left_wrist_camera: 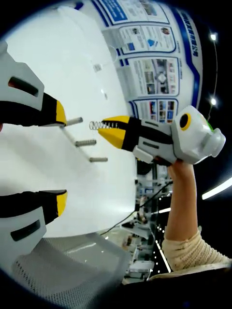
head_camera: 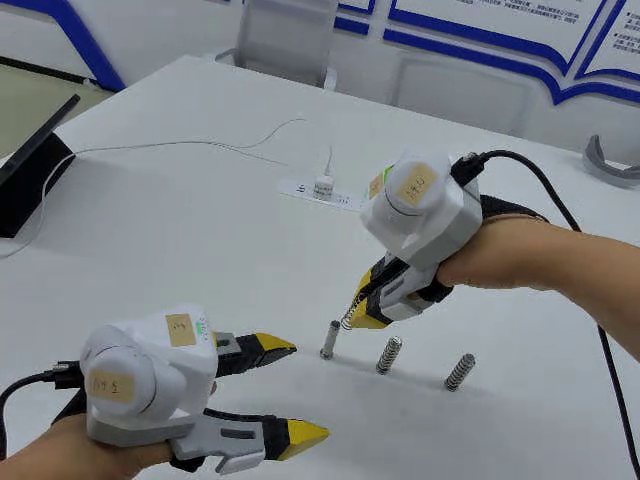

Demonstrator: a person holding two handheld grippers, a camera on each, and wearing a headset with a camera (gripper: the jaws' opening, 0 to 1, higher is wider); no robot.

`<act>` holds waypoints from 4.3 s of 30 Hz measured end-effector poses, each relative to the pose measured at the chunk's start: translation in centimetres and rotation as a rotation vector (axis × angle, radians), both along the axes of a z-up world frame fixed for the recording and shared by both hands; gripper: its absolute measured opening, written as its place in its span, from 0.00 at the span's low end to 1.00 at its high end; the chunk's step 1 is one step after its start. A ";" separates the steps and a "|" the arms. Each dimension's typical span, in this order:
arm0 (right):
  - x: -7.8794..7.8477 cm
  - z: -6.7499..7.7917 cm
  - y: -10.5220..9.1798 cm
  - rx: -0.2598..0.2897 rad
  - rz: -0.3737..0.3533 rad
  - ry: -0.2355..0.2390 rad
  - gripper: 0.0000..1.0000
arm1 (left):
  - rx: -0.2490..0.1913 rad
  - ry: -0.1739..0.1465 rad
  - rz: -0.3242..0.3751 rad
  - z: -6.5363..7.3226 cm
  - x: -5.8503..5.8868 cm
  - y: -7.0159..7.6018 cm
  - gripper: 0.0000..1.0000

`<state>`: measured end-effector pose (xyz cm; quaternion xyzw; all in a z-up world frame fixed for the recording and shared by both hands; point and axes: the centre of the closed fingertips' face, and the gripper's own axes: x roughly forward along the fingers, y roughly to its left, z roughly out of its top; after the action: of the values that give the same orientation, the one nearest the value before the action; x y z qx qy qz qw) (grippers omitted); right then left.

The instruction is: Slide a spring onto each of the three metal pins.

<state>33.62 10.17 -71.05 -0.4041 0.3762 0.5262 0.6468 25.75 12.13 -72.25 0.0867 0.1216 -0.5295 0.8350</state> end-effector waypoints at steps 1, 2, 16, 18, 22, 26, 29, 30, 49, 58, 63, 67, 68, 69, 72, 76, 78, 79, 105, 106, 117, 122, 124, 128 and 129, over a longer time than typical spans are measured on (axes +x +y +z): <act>0.1 -0.1 0.1 -0.002 0.000 0.003 0.13 | 0.000 0.001 0.001 0.0 0.0 0.0 0.54; 0.2 -0.2 0.2 -0.003 0.001 0.004 0.13 | -0.001 0.002 0.002 0.0 -0.1 0.0 0.54; 1.1 -1.6 0.3 -0.035 0.006 0.037 0.13 | 0.000 0.010 0.011 -0.1 -0.1 0.2 0.56; 1.2 -1.8 0.4 -0.038 0.007 0.039 0.13 | 0.002 0.011 0.011 -0.2 -0.1 0.2 0.56; 1.4 -2.2 0.5 -0.046 0.010 0.049 0.13 | 0.000 0.016 0.013 -0.3 -0.1 0.2 0.55; 1.5 -2.8 0.5 -0.059 0.012 0.064 0.13 | -0.002 0.021 0.017 -0.4 0.0 0.4 0.55; 1.5 -3.4 0.5 -0.074 0.016 0.071 0.13 | -0.001 0.024 0.019 -0.5 0.0 0.5 0.55; 1.5 -3.4 0.5 -0.075 0.017 0.073 0.13 | -0.001 0.024 0.020 -0.5 0.1 0.5 0.55; 1.5 -7.5 0.6 -0.131 -0.012 0.119 0.13 | -0.003 0.048 0.034 -1.4 0.0 0.9 0.54; 1.6 -8.4 0.7 -0.136 -0.023 0.124 0.13 | -0.005 0.050 0.038 -1.5 0.4 1.0 0.54; 1.2 -8.7 0.5 -0.129 -0.022 0.130 0.18 | -0.006 0.051 0.038 -1.5 0.5 0.9 0.54; 1.0 -7.8 0.0 -0.117 -0.024 0.118 0.20 | -0.003 0.052 0.037 -1.5 0.5 0.9 0.54; 1.0 -7.4 -0.2 -0.111 -0.029 0.108 0.21 | -0.001 0.051 0.036 -1.5 0.6 0.9 0.54; 1.1 -7.1 -0.3 -0.103 -0.032 0.100 0.21 | -0.001 0.051 0.034 -1.5 0.6 0.8 0.54; 0.9 -5.6 -0.6 -0.064 -0.046 0.067 0.23 | 0.000 0.046 0.030 -1.3 0.6 0.7 0.54; 0.5 -3.3 -1.0 0.002 -0.069 0.022 0.24 | 0.001 0.039 0.025 -1.1 0.8 0.5 0.54; 0.1 -2.3 -1.4 0.031 -0.083 0.011 0.24 | 0.000 0.037 0.026 -1.0 0.9 0.4 0.54; -0.2 -2.0 -1.4 0.042 -0.086 0.007 0.24 | -0.001 0.036 0.026 -0.9 0.9 0.4 0.54; -5.5 -0.7 -9.7 0.236 -0.333 -0.045 0.27 | 0.028 0.023 0.047 0.1 1.1 0.6 0.61; -5.6 -0.7 -10.2 0.245 -0.348 -0.046 0.27 | 0.030 0.023 0.048 0.0 1.1 0.6 0.61; -6.3 -1.1 -14.7 0.313 -0.473 -0.070 0.34 | 0.045 0.030 0.050 -0.1 0.9 0.4 0.65; -6.7 -1.4 -15.7 0.348 -0.504 -0.080 0.38 | 0.052 0.034 0.055 -0.2 0.8 0.5 0.66; -6.9 -1.6 -16.1 0.358 -0.518 -0.083 0.40 | 0.054 0.035 0.057 -0.2 0.7 0.5 0.67; -7.0 -1.7 -16.6 0.397 -0.544 -0.097 0.43 | 0.053 0.036 0.066 -0.2 0.7 0.7 0.68; -7.2 -1.6 -16.7 0.403 -0.546 -0.098 0.44 | 0.053 0.037 0.067 -0.2 0.7 0.7 0.68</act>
<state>26.47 -6.49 -72.70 -0.1772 0.3272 0.3773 0.8481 26.45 12.80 -72.46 0.0948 0.1538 -0.4994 0.8473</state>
